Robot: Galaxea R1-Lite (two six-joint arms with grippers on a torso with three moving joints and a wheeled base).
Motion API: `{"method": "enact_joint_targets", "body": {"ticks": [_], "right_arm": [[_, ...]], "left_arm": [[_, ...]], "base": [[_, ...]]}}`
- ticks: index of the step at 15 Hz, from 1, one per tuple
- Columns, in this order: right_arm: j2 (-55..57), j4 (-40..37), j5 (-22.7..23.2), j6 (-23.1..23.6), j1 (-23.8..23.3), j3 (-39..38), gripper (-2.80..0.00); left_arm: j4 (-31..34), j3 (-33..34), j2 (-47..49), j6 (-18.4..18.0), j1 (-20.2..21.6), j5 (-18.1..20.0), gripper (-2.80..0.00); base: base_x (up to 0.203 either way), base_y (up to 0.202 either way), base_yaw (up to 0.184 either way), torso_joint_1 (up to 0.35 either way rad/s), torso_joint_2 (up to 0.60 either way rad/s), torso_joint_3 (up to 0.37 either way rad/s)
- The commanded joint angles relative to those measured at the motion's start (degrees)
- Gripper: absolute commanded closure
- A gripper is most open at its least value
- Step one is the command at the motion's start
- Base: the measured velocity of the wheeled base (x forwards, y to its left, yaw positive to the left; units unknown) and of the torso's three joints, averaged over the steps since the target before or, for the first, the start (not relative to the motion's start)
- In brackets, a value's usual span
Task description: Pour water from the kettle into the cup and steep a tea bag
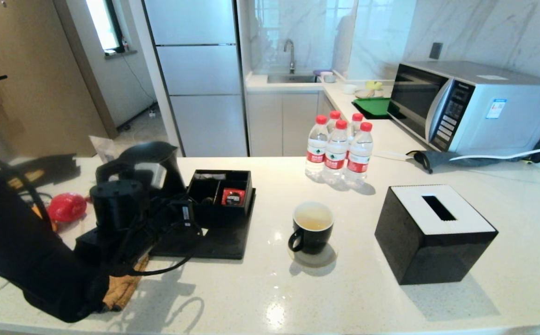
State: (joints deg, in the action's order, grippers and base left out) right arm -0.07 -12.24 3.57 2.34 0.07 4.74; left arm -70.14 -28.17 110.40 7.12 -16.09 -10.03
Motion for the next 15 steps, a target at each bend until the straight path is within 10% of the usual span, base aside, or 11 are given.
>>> {"method": "enact_joint_targets", "body": {"ticks": [1, 15], "right_arm": [[0.07, -0.07, 0.03, 0.03, 0.01, 0.0, 0.0], [0.07, -0.07, 0.03, 0.03, 0.01, 0.0, 0.0]], "left_arm": [[-0.58, -0.3, -0.56, 0.09, 0.1, -0.08, 0.0], [-0.78, -4.0, -2.54, -3.16, 0.62, -0.09, 0.0]], "base": [[0.0, 0.0, 0.0, 0.0, 0.0, 0.0], [0.0, 0.0, 0.0, 0.0, 0.0, 0.0]]}}
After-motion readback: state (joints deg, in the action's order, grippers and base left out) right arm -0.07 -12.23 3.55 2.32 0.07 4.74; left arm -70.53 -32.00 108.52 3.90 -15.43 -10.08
